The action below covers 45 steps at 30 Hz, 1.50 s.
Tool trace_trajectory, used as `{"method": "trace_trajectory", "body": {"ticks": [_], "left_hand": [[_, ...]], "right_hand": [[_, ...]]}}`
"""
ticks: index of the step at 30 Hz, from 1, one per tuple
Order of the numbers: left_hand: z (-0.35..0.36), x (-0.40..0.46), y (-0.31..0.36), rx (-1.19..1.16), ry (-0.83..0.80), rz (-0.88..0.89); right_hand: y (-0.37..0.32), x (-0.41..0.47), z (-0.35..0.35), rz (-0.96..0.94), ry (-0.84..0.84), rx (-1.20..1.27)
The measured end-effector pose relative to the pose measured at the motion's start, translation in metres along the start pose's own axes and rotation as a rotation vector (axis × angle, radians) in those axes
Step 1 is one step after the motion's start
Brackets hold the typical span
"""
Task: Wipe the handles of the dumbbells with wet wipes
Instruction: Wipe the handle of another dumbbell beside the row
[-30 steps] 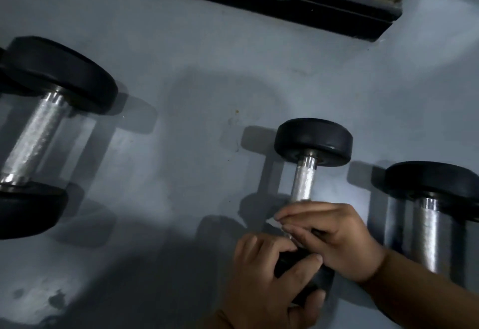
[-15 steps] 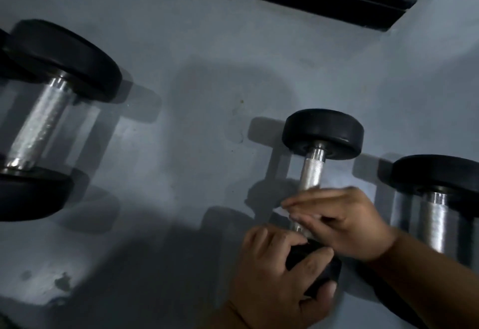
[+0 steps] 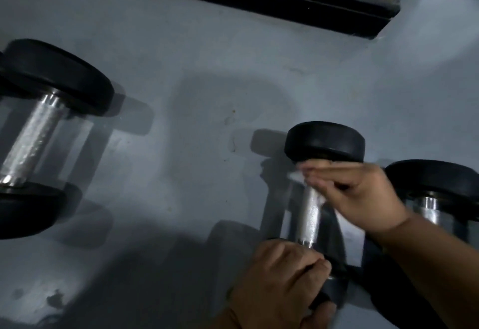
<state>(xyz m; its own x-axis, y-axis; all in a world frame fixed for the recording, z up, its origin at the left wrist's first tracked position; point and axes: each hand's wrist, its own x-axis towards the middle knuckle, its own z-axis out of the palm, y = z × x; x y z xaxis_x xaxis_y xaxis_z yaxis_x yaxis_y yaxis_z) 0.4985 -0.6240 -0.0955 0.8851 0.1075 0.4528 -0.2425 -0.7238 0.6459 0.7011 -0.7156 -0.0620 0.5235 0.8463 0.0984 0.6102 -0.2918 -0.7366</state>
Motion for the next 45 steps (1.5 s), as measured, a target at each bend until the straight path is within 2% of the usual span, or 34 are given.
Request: {"method": "trace_trajectory", "body": {"ticks": [2, 3, 6, 8, 9, 12, 13, 14, 16, 19, 21, 24, 25, 28, 30, 31, 34, 36, 41, 43, 45], "left_hand": [[0.002, 0.000, 0.002, 0.023, -0.005, 0.013], [0.002, 0.000, 0.002, 0.033, -0.005, 0.027], [0.000, -0.001, 0.001, 0.051, -0.012, 0.040], [-0.002, 0.000, 0.001, 0.059, -0.009, 0.033], [-0.001, 0.000, 0.001, 0.067, -0.004, 0.041], [0.001, 0.003, 0.002, 0.071, 0.026, 0.057], [0.001, 0.003, 0.002, 0.080, 0.035, 0.056], [0.001, 0.003, 0.002, 0.094, 0.038, 0.057], [-0.002, 0.002, 0.003, 0.103, 0.013, 0.049], [-0.007, 0.002, 0.004, 0.118, -0.045, 0.039], [-0.005, 0.004, 0.004, 0.119, -0.025, 0.056], [0.002, 0.003, 0.002, 0.111, 0.029, 0.050], [0.002, 0.002, 0.003, 0.123, 0.029, 0.056], [-0.005, 0.001, 0.004, 0.135, -0.043, 0.056], [-0.007, 0.003, 0.005, 0.136, -0.074, 0.045], [-0.005, 0.004, 0.006, 0.132, -0.063, 0.046], [0.002, 0.002, 0.005, 0.105, 0.002, 0.047], [0.000, 0.001, 0.005, 0.075, 0.012, 0.009], [-0.023, 0.006, 0.009, -0.213, -0.200, -0.192], [-0.032, 0.020, -0.002, -0.363, -0.186, -0.394], [-0.034, 0.038, -0.022, -0.316, -0.120, -0.509]], "right_hand": [[0.001, -0.004, 0.000, 0.099, 0.080, 0.033], [-0.003, -0.014, 0.001, 0.119, 0.047, 0.046], [-0.020, -0.045, 0.009, 0.055, -0.196, 0.134], [-0.018, -0.041, 0.003, 0.019, -0.259, 0.118], [-0.014, -0.032, -0.001, 0.021, -0.221, 0.085], [0.003, -0.016, -0.010, 0.127, 0.081, 0.029], [0.003, -0.019, -0.008, 0.157, 0.127, 0.045], [-0.002, -0.025, -0.005, 0.163, 0.107, 0.066], [-0.018, -0.044, 0.003, 0.114, -0.055, 0.124], [-0.021, -0.045, 0.000, -0.039, -0.238, 0.095], [-0.007, -0.022, -0.009, -0.073, -0.159, -0.013], [0.003, -0.006, -0.012, 0.028, 0.089, -0.068], [-0.002, -0.013, -0.007, 0.050, 0.082, -0.029], [-0.023, -0.042, 0.008, 0.013, -0.166, 0.110], [-0.018, -0.044, 0.007, -0.008, -0.238, 0.095], [-0.011, -0.037, 0.005, -0.021, -0.209, 0.047], [0.000, -0.014, 0.002, 0.035, 0.020, -0.031], [-0.003, -0.016, 0.008, 0.084, 0.077, -0.006], [-0.010, -0.040, 0.015, 0.275, 0.077, 0.207], [-0.011, -0.039, 0.018, 0.343, 0.103, 0.258], [-0.012, -0.036, 0.019, 0.384, 0.109, 0.301]]}}
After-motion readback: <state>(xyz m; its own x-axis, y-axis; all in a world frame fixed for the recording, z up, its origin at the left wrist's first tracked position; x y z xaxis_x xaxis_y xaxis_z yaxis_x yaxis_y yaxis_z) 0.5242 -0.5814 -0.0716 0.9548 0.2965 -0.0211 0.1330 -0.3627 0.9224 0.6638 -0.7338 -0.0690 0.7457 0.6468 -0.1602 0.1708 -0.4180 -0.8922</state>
